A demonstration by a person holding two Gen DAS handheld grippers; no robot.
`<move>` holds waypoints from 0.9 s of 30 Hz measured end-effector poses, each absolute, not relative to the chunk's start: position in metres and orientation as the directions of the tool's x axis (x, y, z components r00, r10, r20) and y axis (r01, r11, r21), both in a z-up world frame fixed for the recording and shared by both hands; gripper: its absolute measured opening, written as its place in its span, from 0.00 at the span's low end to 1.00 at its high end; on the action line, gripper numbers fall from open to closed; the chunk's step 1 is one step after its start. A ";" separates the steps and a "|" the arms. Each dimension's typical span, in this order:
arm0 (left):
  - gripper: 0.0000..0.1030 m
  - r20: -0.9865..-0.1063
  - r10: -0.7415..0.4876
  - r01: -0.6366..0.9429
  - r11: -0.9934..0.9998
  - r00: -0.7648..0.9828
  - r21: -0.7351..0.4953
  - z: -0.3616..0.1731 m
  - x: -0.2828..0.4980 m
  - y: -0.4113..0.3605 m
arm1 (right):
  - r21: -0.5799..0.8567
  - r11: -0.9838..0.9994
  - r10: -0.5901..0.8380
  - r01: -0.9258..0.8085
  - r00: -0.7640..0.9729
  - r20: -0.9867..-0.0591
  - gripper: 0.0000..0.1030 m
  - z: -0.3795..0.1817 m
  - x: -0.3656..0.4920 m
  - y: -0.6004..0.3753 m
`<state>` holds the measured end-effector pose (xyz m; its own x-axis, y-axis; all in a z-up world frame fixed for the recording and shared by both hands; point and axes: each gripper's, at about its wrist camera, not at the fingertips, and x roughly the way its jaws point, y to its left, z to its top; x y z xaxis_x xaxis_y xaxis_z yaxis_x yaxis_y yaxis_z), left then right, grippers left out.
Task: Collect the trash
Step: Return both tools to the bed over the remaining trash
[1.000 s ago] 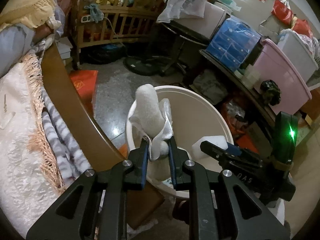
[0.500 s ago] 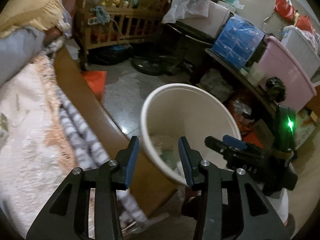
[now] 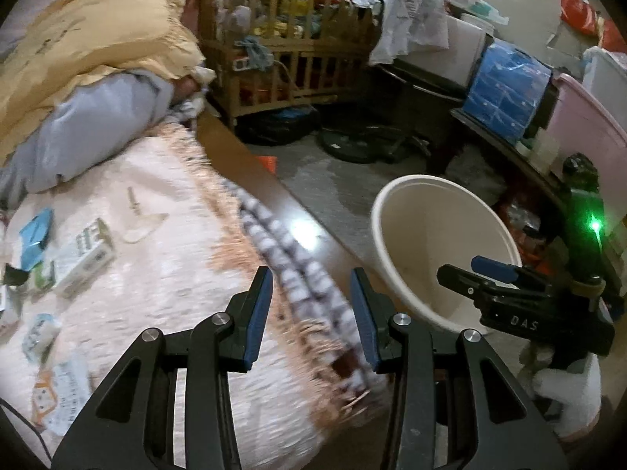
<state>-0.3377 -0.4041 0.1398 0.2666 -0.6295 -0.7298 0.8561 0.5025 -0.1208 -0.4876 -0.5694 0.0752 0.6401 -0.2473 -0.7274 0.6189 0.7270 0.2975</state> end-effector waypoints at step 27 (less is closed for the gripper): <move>0.38 -0.786 -0.422 0.625 0.778 0.452 -0.059 0.130 -0.194 -0.204 | 0.299 0.939 0.128 0.167 0.640 -0.757 0.75 0.082 -0.317 -0.393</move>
